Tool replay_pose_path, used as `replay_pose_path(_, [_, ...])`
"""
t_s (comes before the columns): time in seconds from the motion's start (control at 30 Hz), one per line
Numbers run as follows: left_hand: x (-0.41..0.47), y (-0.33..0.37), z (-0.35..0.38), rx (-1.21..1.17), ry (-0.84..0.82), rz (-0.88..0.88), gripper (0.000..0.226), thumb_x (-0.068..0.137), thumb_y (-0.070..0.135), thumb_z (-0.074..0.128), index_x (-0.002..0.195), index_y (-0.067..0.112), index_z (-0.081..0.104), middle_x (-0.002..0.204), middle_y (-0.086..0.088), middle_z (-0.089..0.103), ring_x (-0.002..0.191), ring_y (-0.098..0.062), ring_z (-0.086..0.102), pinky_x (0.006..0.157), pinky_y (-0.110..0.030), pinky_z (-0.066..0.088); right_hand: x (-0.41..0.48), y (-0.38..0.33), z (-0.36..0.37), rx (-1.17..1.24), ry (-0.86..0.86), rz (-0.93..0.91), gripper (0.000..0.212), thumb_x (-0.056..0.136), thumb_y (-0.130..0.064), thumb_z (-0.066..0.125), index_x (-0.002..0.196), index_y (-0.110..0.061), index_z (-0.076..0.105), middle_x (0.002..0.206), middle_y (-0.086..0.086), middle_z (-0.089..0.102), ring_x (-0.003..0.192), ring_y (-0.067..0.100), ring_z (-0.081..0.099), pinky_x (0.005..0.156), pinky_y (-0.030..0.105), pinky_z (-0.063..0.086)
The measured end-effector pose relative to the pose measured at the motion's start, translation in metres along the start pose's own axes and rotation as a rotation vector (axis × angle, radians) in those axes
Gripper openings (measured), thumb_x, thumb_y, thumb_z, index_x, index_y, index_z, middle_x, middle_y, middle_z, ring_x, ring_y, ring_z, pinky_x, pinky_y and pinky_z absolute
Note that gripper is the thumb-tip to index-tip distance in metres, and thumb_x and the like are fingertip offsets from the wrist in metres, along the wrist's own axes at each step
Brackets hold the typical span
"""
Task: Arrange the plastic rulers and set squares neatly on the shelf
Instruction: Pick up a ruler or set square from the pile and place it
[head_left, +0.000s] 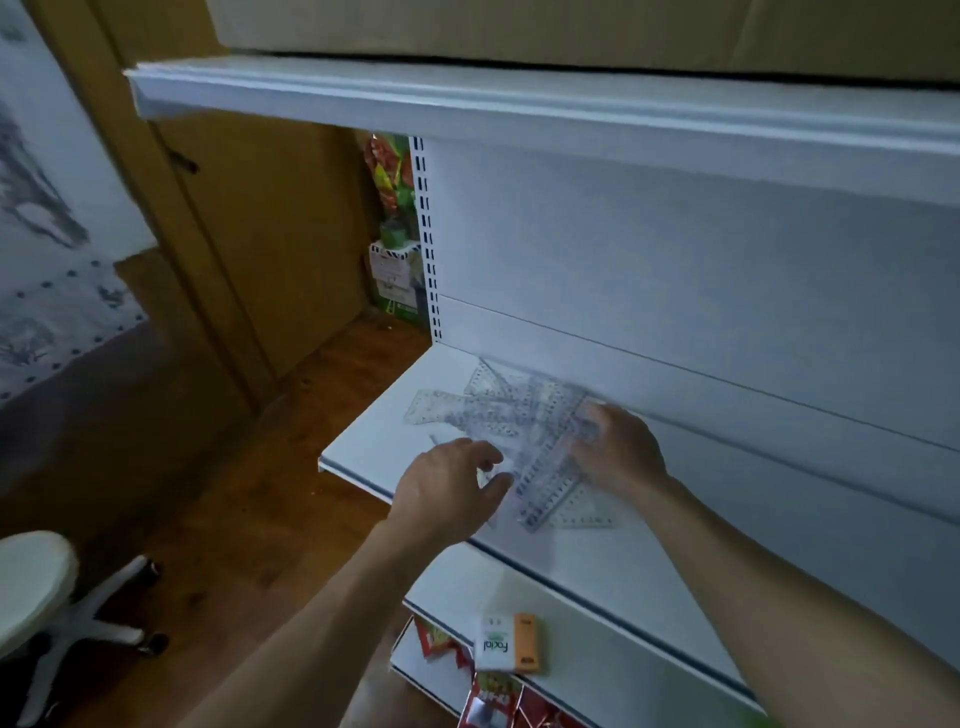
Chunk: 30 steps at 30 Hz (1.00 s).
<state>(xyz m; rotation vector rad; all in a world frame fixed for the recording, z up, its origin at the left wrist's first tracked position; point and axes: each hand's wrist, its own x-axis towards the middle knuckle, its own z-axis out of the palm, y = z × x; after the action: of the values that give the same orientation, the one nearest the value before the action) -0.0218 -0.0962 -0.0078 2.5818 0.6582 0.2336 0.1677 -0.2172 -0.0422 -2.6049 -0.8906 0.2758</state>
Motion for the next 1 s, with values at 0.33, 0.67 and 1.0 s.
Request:
replay_pose_path(0.33, [0.064, -0.031, -0.009, -0.063, -0.118, 0.163, 0.036, 0.090, 0.050, 0.055, 0.120, 0.031, 0.062, 0.116, 0.013, 0.064, 0.096, -0.006, 0.060, 0.082, -0.026, 0.055, 0.006, -0.010, 0.011, -0.124, 0.205, 0.123, 0.030, 0.090, -0.032, 0.052, 0.115, -0.019, 0.063, 0.116, 0.004, 0.064, 0.107, 0.028, 0.056, 0.084, 0.034, 0.045])
replay_pose_path(0.67, [0.078, -0.052, -0.013, -0.101, -0.174, 0.259, 0.035, 0.091, 0.047, 0.056, 0.121, 0.029, 0.062, 0.115, 0.011, 0.065, 0.094, -0.005, 0.060, 0.079, -0.023, 0.054, 0.013, -0.023, 0.004, 0.130, 0.219, 0.320, 0.029, 0.078, -0.018, 0.065, 0.107, -0.022, 0.069, 0.107, -0.001, 0.063, 0.103, 0.022, 0.059, 0.087, 0.031, 0.043])
replay_pose_path(1.0, [0.086, -0.037, -0.013, -0.192, -0.225, 0.240, 0.032, 0.090, 0.050, 0.055, 0.116, 0.033, 0.063, 0.107, 0.017, 0.066, 0.093, -0.001, 0.061, 0.084, -0.026, 0.053, 0.002, -0.036, -0.048, 0.764, 0.345, 0.354, 0.007, 0.080, -0.026, 0.074, 0.077, -0.021, 0.069, 0.074, 0.000, 0.071, 0.067, 0.012, 0.064, 0.064, 0.027, 0.048])
